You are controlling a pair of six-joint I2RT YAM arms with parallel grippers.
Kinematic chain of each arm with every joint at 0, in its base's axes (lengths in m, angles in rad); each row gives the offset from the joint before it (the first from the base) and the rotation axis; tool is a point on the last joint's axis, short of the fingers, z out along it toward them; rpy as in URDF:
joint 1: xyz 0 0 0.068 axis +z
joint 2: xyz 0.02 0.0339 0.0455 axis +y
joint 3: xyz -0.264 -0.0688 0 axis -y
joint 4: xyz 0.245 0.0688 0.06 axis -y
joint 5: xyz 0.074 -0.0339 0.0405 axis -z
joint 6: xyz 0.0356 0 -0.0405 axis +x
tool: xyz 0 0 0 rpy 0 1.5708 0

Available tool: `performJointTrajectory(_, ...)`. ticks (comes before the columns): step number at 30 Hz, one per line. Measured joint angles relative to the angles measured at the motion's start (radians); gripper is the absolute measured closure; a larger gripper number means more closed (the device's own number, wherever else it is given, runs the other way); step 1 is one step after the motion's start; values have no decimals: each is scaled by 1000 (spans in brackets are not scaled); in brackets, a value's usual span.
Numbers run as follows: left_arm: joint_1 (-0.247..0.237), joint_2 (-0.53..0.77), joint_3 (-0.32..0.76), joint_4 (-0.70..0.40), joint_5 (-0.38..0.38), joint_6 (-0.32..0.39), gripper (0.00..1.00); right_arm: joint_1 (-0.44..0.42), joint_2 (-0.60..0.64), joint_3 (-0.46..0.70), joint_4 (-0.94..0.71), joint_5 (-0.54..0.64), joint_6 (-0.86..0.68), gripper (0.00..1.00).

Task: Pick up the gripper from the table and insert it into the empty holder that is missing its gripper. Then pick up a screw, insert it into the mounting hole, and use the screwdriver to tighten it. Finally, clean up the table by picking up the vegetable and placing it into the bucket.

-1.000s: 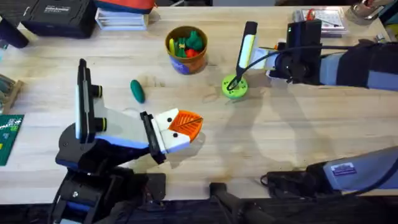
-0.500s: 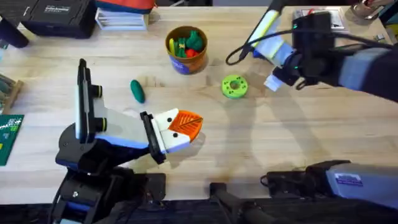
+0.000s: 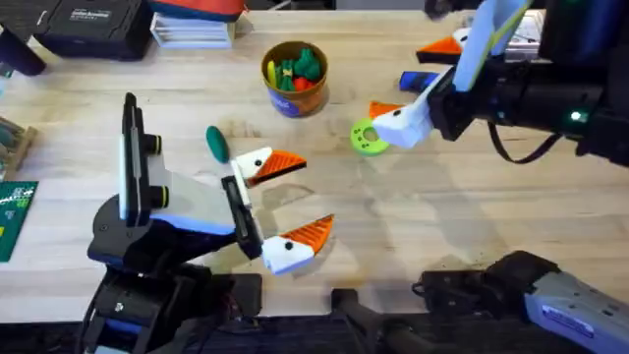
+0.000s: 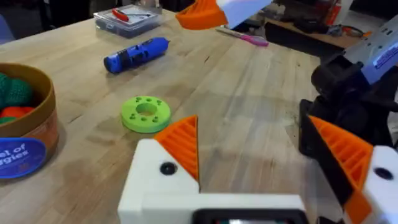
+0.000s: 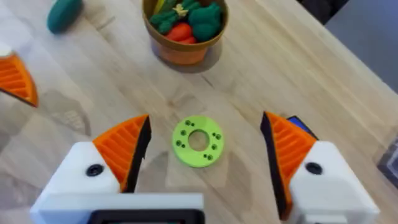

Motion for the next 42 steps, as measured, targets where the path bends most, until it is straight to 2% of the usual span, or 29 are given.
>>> performJointTrajectory(6,0,0,-1,57,-47,-5,15,24,0,0,0,-24,47,8)
performJointTrajectory(9,0,0,10,45,-104,-23,15,26,0,0,0,-28,72,4)
performJointTrajectory(11,0,0,45,-2,-157,-38,15,25,0,0,1,-29,81,7)
performJointTrajectory(15,0,7,179,-209,-308,-54,15,26,0,0,13,-32,94,8)
performJointTrajectory(19,0,97,335,-384,-471,-54,15,25,0,0,19,-34,98,8)
performJointTrajectory(27,0,439,609,-577,-795,-35,15,26,17,0,21,-35,101,8)
performJointTrajectory(30,0,569,683,-633,-888,-33,15,26,23,0,19,-35,101,8)
performJointTrajectory(35,0,743,757,-663,-957,-46,15,26,24,0,15,-35,101,8)
performJointTrajectory(42,0,839,773,-664,-978,-117,15,26,24,0,7,-35,101,8)
